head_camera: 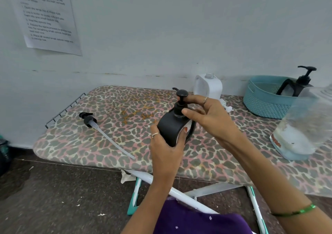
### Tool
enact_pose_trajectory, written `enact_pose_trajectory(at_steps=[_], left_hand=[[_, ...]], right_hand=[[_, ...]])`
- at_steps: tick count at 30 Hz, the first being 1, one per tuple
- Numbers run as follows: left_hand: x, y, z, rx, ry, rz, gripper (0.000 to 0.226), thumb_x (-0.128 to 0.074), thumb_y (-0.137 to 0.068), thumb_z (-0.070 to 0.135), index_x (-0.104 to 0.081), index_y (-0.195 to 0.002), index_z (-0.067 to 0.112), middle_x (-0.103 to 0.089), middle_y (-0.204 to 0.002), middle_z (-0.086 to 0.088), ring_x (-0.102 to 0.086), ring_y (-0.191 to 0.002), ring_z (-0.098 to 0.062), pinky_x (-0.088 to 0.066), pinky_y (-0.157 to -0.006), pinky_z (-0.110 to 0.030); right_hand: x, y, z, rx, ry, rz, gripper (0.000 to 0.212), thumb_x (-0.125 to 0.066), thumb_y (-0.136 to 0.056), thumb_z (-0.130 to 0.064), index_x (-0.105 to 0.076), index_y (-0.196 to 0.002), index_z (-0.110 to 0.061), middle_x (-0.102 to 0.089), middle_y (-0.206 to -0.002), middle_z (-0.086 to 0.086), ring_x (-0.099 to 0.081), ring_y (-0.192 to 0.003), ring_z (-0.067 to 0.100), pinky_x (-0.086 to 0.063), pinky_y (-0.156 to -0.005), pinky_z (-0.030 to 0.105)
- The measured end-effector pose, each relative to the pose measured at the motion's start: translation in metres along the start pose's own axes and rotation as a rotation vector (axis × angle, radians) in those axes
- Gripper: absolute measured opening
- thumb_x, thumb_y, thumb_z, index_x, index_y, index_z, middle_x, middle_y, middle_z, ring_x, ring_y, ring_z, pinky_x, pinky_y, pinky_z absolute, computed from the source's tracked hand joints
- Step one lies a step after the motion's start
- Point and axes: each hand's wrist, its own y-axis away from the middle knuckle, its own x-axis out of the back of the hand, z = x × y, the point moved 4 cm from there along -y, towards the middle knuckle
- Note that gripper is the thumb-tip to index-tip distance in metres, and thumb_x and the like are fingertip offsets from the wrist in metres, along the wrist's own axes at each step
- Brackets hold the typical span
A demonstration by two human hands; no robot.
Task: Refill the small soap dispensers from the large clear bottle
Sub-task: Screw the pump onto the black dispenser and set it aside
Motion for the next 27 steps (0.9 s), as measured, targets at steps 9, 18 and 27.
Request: enact_pose_trajectory(at_steps=[9,18,27], left_hand=[[-0.001,-0.001,-0.001,0.014,-0.004,-0.008,0.052,-0.065,-0.073,0.058,-0.037,-0.111,0.035,-0.060,-0.098,0.001,-0.064,-0.086,-0.013,-0.058,-0.068,-0.037],[0.001,0.000,0.003,-0.026,-0.019,0.005,0.052,-0.067,-0.076,0.053,-0.039,-0.114,0.029,-0.061,-0.101,0.004,-0.064,-0.089,-0.007,-0.058,-0.071,-0.033],[0.000,0.001,0.004,-0.016,-0.036,-0.006,0.055,-0.063,-0.073,0.061,-0.037,-0.112,0.032,-0.059,-0.098,0.003,-0.064,-0.085,-0.009,-0.058,-0.066,-0.035]], right_hand=[[-0.009,-0.002,-0.007,0.015,0.122,0.094,0.037,-0.076,-0.079,-0.027,-0.056,-0.108,-0.016,-0.062,-0.104,-0.009,-0.056,-0.104,0.003,-0.043,-0.093,0.024],[0.001,0.000,0.004,-0.017,-0.162,-0.050,0.034,-0.065,-0.085,0.001,-0.065,-0.118,-0.010,-0.068,-0.118,0.001,-0.060,-0.116,0.010,-0.043,-0.107,0.036],[-0.008,-0.005,0.003,0.026,0.001,0.132,0.032,-0.083,-0.071,-0.019,-0.055,-0.086,-0.020,-0.060,-0.092,-0.005,-0.058,-0.099,0.016,-0.048,-0.089,0.031]])
